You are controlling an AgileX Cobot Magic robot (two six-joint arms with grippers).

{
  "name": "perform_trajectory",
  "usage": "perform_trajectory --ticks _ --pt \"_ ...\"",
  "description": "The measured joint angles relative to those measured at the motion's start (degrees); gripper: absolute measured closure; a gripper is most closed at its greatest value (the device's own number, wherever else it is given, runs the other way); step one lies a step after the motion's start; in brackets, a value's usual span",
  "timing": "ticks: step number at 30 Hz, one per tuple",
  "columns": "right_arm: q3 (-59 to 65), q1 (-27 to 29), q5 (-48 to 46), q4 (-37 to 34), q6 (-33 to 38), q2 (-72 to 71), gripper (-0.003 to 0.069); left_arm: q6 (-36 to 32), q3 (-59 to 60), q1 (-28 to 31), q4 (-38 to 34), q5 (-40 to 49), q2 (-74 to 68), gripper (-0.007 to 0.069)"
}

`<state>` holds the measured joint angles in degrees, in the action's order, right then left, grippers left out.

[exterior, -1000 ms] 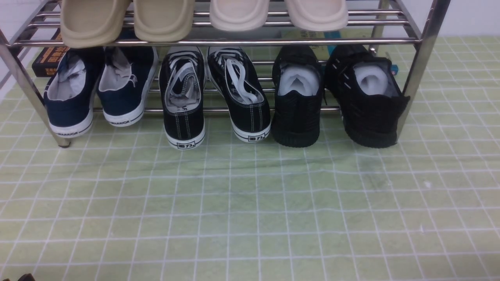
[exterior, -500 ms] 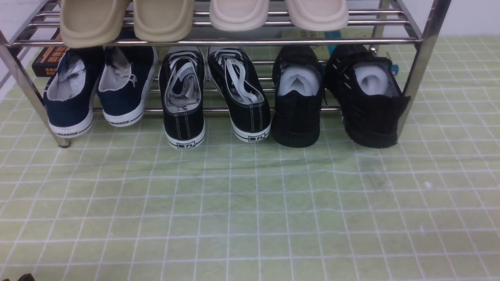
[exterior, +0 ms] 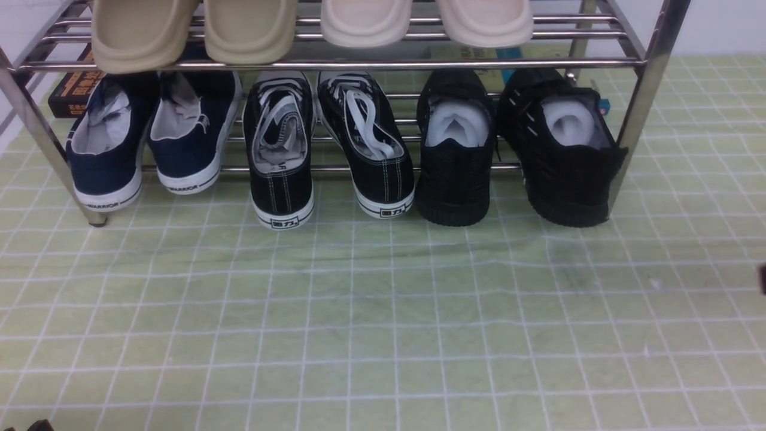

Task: Take the shoes off the shelf with your hand from the green coffee tablecloth.

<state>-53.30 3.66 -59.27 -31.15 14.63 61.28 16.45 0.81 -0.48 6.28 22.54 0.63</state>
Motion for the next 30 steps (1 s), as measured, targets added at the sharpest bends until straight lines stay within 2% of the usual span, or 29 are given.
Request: perform_trajectory --ticks 4,8,9,13,19,23,30 --pt "-5.99 -3.76 1.06 -3.68 5.09 8.94 0.0626 0.0 0.0 0.0 0.0 0.0 0.0 0.0383" --pt "-13.62 -9.35 3.42 -2.42 5.72 15.89 0.0584 0.0 0.0 0.0 0.0 0.0 0.0 0.0383" --pt "-17.72 -12.57 4.52 0.71 4.06 19.71 0.0555 0.0 0.0 0.0 0.0 0.0 0.0 0.0383" --pt "-27.22 -18.13 5.81 10.57 -2.46 26.92 0.0466 0.0 0.0 0.0 0.0 0.0 0.0 0.0383" --pt "-39.36 -23.63 8.25 25.78 -12.26 37.33 0.0311 0.0 0.0 0.0 0.0 0.0 0.0 0.0383" --pt "-42.65 -24.25 9.72 30.32 -15.4 42.42 0.027 0.0 0.0 0.0 0.0 0.0 0.0 0.0383" --pt "-43.28 -24.25 12.79 33.68 -17.37 47.51 0.0263 0.0 0.0 0.0 0.0 0.0 0.0 0.0383"
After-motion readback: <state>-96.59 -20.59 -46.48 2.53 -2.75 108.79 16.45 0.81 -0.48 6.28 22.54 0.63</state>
